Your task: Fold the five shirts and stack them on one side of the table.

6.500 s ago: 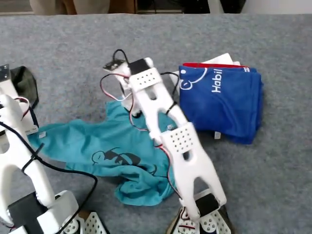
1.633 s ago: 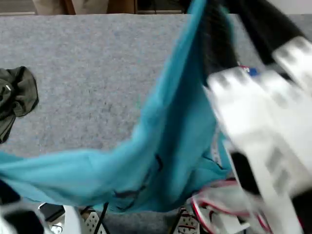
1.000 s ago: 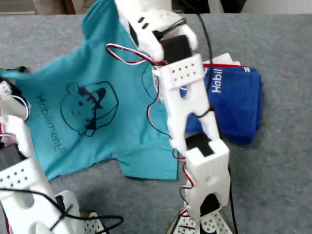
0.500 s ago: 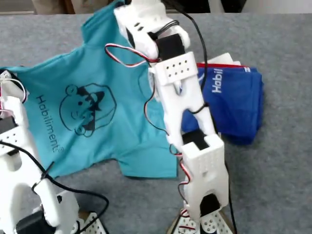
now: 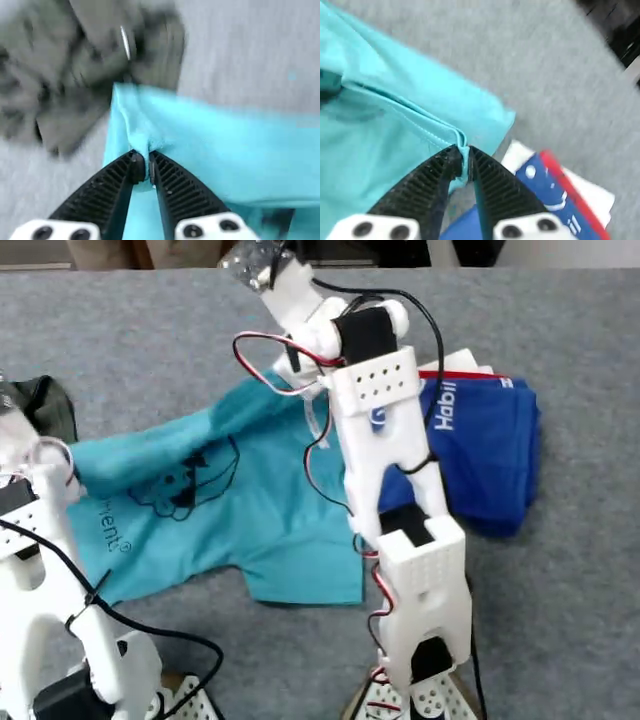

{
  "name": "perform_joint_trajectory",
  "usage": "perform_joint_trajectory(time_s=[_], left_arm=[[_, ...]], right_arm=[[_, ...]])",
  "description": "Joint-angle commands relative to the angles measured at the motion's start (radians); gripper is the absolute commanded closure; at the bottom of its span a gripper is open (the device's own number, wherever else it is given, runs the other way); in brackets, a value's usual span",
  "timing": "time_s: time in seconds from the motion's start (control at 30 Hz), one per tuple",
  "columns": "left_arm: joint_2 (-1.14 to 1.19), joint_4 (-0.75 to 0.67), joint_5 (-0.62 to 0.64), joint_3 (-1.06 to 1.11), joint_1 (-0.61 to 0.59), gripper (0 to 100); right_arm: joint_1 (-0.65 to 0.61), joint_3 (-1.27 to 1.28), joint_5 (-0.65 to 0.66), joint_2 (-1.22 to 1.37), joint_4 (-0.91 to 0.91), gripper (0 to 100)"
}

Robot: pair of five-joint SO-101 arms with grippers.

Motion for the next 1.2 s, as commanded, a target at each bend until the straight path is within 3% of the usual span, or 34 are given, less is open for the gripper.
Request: perform_joint_trajectory(time_s=[0.0,0.13,0.27,0.5,0.73,1.17], left_arm=[[-0.058,0.150,-0.080,0.029,0.029,98],[-0.127,0.144,-0.084,0.135,0.037,98],[-0.197,0.152,-0.091,0.221,0.025,98],[-0.325,0.265,-0.213,0.282,-0.063,98],[-0.375,0.284,-0.321,0.288,-0.175,98],[-0.375,0.292,-0.479,0.446,-0.135,98]], right_arm=[[0.013,0.130,0.051,-0.124,0.026,99.7],[-0.059,0.458,0.074,-0.308,0.008,99.7],[-0.067,0.829,0.068,-0.527,-0.147,99.7],[-0.054,1.322,0.066,-0.892,-0.310,99.7],[-0.054,1.615,0.068,-1.155,-0.316,99.7],[-0.053,2.048,0.074,-1.383,-0.465,99.7]])
